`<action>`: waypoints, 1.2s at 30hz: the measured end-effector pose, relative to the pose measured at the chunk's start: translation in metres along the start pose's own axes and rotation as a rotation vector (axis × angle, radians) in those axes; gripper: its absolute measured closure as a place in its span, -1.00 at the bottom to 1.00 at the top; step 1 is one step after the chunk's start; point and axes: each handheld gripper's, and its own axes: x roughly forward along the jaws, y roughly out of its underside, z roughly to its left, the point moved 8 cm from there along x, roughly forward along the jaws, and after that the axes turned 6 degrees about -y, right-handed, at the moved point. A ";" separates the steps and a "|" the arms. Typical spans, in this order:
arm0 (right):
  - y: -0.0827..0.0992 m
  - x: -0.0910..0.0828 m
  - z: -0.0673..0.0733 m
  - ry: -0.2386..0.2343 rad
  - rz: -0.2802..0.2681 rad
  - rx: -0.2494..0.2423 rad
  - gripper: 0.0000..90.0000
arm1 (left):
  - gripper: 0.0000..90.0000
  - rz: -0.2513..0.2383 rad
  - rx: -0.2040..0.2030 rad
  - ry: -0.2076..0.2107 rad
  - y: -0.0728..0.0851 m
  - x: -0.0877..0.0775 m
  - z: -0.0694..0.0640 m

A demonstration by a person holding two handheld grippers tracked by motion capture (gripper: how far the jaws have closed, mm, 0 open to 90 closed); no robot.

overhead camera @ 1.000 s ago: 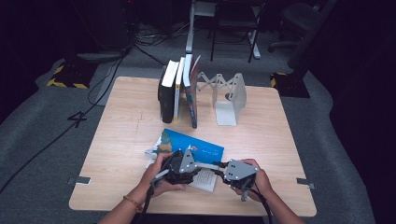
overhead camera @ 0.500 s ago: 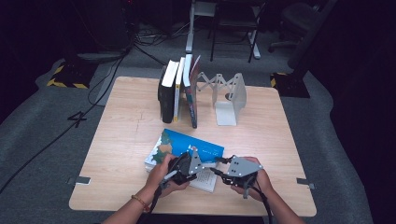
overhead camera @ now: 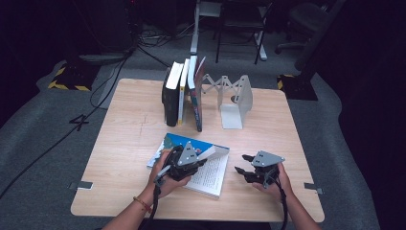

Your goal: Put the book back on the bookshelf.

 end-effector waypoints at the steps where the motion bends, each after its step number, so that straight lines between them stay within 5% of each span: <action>1: 0.000 0.002 0.000 -0.002 0.004 -0.001 0.01 | 0.74 -0.007 -0.001 0.001 -0.001 -0.001 0.001; 9: -0.001 0.020 0.004 -0.016 0.022 0.006 -0.01 | 0.75 -0.040 -0.024 0.008 -0.007 -0.010 0.005; 21: 0.004 0.042 -0.012 0.002 0.028 0.074 -0.09 | 0.75 -0.066 -0.033 0.021 -0.010 -0.017 0.007; 36: 0.004 0.056 -0.017 -0.016 0.041 0.052 -0.16 | 0.75 -0.067 -0.030 0.040 -0.008 -0.020 0.006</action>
